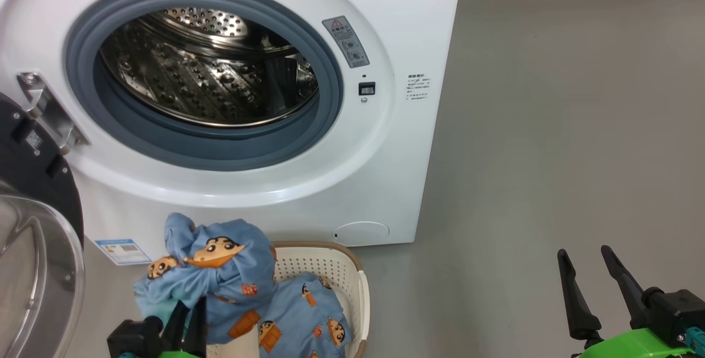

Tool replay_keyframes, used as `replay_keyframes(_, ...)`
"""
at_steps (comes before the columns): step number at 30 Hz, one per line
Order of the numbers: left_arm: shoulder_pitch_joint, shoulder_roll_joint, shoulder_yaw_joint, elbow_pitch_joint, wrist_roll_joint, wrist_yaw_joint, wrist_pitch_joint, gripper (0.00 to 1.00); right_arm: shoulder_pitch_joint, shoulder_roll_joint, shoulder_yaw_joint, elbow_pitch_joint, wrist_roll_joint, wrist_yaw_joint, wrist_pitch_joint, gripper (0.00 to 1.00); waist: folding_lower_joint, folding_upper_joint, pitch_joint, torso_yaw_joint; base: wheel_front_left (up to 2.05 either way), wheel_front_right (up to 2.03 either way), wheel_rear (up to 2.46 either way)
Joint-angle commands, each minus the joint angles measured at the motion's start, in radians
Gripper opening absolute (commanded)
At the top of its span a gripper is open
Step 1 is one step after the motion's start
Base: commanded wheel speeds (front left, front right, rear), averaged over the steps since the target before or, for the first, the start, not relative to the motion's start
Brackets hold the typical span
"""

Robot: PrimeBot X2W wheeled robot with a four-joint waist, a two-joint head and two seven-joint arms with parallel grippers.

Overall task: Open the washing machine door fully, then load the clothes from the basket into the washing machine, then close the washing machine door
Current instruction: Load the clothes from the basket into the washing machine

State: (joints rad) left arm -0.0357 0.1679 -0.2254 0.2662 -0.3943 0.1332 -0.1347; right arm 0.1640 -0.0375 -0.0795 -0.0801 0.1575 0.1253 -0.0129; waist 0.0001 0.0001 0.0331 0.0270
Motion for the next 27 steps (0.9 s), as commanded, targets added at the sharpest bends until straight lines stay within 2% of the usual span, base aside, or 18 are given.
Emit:
replay_keyframes(1,-0.029,0.017,0.032,-0.031,-0.006,0.009,-0.003,0.00,-0.025,-0.013,0.020,-0.027,0.004,0.005,-0.004,1.00,-0.0001,-0.0001,0.005,-0.001,0.00,0.00,0.00)
replay_keyframes(14,-0.143,0.006,0.034,0.029,-0.028,0.003,0.004,0.00,-0.063,-0.013,0.031,-0.030,0.017,0.005,-0.014,1.00,-0.0001,-0.0001,0.089,-0.033,0.00,0.00,0.00)
replay_keyframes(22,-0.329,0.028,0.054,0.166,-0.067,-0.037,0.051,0.00,-0.110,-0.013,0.038,-0.019,0.032,0.005,-0.039,1.00,-0.0001,-0.0001,0.193,-0.101,0.00,0.00,0.00)
replay_keyframes(27,-0.452,0.072,0.060,0.268,-0.076,-0.068,0.100,0.00,-0.141,-0.013,0.049,0.002,0.051,0.005,-0.067,1.00,-0.0001,-0.0001,0.257,-0.154,0.00,0.00,0.00)
